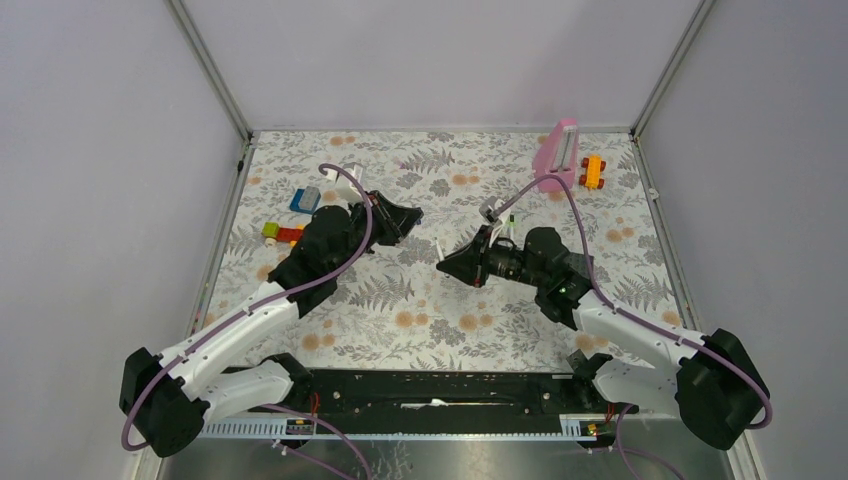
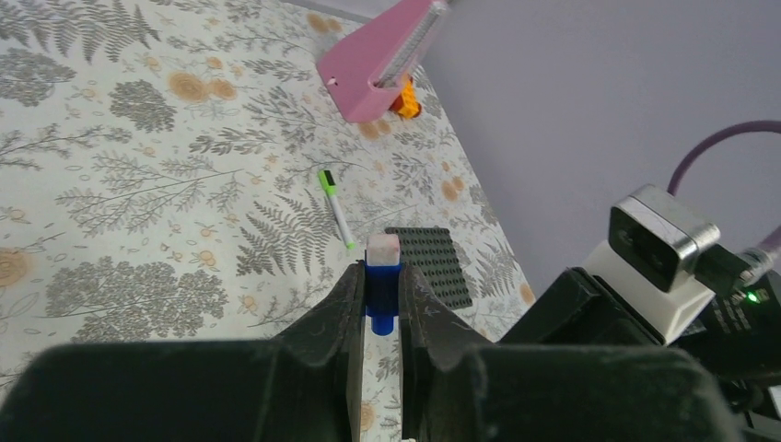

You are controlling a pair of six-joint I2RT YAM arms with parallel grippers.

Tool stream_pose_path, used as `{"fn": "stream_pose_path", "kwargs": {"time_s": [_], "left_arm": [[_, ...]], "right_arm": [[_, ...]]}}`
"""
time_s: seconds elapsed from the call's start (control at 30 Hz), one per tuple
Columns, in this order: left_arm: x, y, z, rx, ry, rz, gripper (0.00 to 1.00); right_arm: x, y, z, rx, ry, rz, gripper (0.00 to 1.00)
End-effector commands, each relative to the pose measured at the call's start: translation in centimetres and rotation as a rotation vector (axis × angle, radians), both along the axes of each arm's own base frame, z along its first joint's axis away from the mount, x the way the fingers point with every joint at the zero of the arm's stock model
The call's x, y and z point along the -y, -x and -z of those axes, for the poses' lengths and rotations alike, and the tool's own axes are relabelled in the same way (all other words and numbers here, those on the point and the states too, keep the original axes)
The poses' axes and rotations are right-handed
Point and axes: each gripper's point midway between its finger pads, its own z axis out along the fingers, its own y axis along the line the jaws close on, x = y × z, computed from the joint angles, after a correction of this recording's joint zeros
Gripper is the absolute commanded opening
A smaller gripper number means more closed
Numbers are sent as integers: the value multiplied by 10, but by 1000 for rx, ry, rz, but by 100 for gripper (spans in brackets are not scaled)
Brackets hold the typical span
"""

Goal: Insert the pens into the pen caps

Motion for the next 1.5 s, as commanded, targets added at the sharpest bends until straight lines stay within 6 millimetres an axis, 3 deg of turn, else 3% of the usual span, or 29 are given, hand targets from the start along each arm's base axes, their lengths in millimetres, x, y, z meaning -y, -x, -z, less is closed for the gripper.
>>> {"fn": "stream_pose_path", "kwargs": {"time_s": [0.0,0.33,1.47], "left_arm": [[11,10,-49,107,118,85,0],[22,23,-56,106,193,176,0],[23,27,-41,88,172,192,0]], "right_arm": [[-6,3,-28,94,-9,-53,0],[-12,2,-34,92,-12,-74,0],[-10,-16,-46,114,-9,19,0]]}}
